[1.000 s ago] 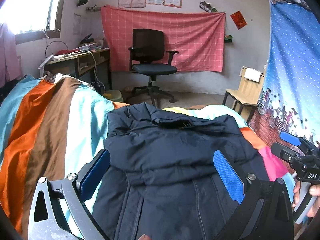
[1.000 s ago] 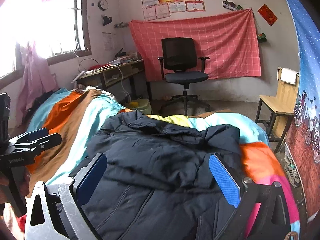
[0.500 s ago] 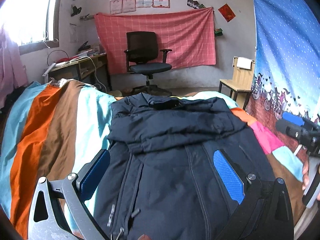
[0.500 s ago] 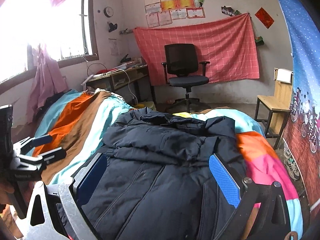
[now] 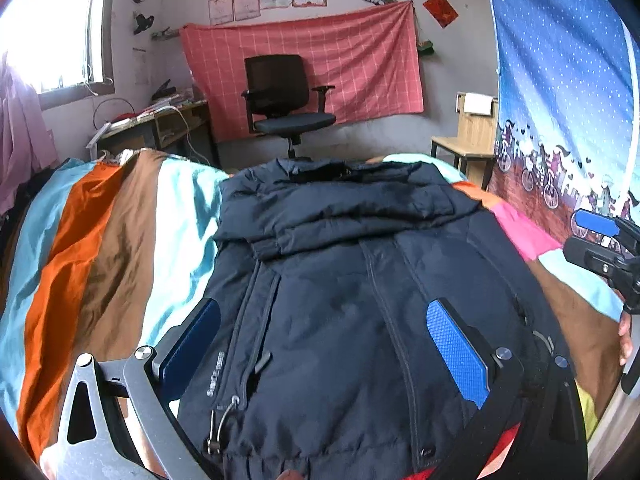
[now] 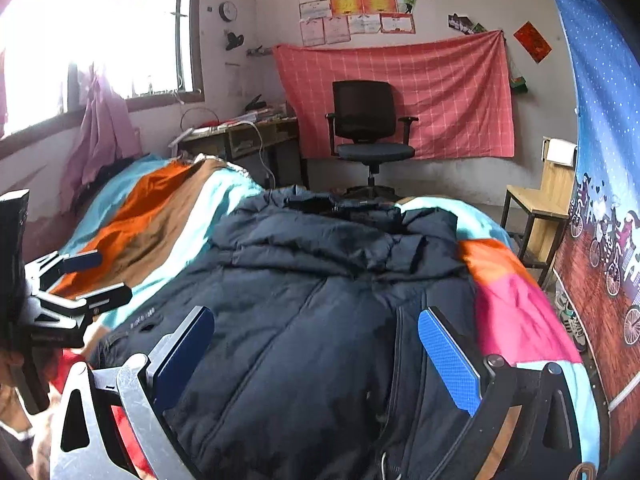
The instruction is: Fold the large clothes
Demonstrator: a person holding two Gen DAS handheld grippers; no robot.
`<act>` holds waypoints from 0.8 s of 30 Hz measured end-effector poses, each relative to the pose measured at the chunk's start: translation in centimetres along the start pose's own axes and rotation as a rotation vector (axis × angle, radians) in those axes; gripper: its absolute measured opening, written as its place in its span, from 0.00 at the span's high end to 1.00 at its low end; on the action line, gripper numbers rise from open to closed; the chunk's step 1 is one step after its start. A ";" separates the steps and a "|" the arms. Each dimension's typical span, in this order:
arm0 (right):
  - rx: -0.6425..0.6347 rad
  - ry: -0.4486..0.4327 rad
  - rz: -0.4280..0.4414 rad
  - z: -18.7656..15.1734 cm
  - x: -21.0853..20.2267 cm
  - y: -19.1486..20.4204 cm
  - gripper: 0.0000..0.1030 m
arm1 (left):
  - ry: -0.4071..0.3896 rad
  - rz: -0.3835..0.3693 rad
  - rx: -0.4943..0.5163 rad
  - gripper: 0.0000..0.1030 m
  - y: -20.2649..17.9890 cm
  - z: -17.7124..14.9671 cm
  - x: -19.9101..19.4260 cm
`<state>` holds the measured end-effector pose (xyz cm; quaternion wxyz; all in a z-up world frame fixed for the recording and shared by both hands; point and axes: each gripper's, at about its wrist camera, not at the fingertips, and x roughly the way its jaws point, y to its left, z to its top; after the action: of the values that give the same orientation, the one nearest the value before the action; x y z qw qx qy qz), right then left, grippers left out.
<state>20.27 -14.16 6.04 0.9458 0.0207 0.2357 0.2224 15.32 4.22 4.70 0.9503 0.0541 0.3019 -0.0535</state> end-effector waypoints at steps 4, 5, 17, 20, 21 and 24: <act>-0.025 0.038 -0.011 -2.0 0.1 0.1 0.00 | 0.041 -0.003 -0.010 0.02 0.4 -1.8 0.5; -0.030 0.045 -0.012 -2.2 0.1 0.0 0.00 | 0.057 -0.006 -0.010 0.02 0.4 -2.3 0.6; -0.086 0.235 0.057 -6.5 1.3 -0.3 0.00 | 0.211 -0.036 -0.008 0.02 1.2 -7.5 1.4; -0.115 0.280 0.062 -7.7 1.5 -0.1 0.00 | 0.250 -0.055 0.027 0.02 1.4 -8.5 1.3; -0.119 0.289 0.061 -7.9 1.5 0.0 0.00 | 0.260 -0.057 0.037 0.02 1.5 -8.9 1.3; -0.112 0.308 0.063 -8.8 1.6 -0.2 0.00 | 0.286 -0.068 0.042 0.02 1.9 -9.7 1.3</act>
<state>17.64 -14.18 -2.50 0.8907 -0.0591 0.3646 0.2651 11.12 7.35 -3.80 0.8939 0.0709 0.4347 -0.0839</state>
